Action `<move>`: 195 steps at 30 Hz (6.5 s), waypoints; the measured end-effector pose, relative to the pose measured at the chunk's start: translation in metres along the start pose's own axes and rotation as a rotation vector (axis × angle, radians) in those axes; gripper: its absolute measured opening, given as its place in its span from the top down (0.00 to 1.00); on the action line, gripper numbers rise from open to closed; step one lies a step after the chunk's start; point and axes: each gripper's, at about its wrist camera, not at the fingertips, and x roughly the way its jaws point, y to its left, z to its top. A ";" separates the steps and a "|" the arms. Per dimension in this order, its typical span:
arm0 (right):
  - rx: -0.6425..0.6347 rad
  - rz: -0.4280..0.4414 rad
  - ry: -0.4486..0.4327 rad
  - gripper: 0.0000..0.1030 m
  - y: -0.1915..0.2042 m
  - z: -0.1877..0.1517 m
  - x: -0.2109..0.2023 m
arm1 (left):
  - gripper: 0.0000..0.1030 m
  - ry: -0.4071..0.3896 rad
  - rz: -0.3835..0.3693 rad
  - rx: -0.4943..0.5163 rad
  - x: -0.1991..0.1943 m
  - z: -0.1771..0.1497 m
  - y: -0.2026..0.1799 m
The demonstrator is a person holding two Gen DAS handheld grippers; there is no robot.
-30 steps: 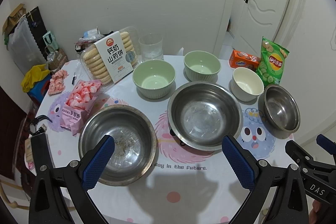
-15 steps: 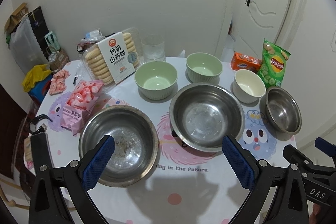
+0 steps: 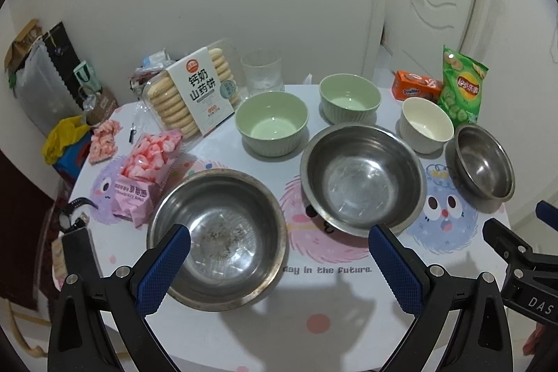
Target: Organize plates and bowls
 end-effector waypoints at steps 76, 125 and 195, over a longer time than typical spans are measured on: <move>-0.130 0.423 0.467 0.75 0.128 -0.080 0.106 | 0.86 0.421 -0.335 -0.352 0.111 -0.111 0.120; 0.215 0.342 0.436 0.85 -0.010 0.042 0.194 | 0.92 0.510 -0.371 -0.285 0.219 0.054 -0.005; -0.229 0.397 0.508 0.81 0.129 -0.040 0.089 | 0.83 0.492 -0.040 -0.313 0.089 -0.075 0.098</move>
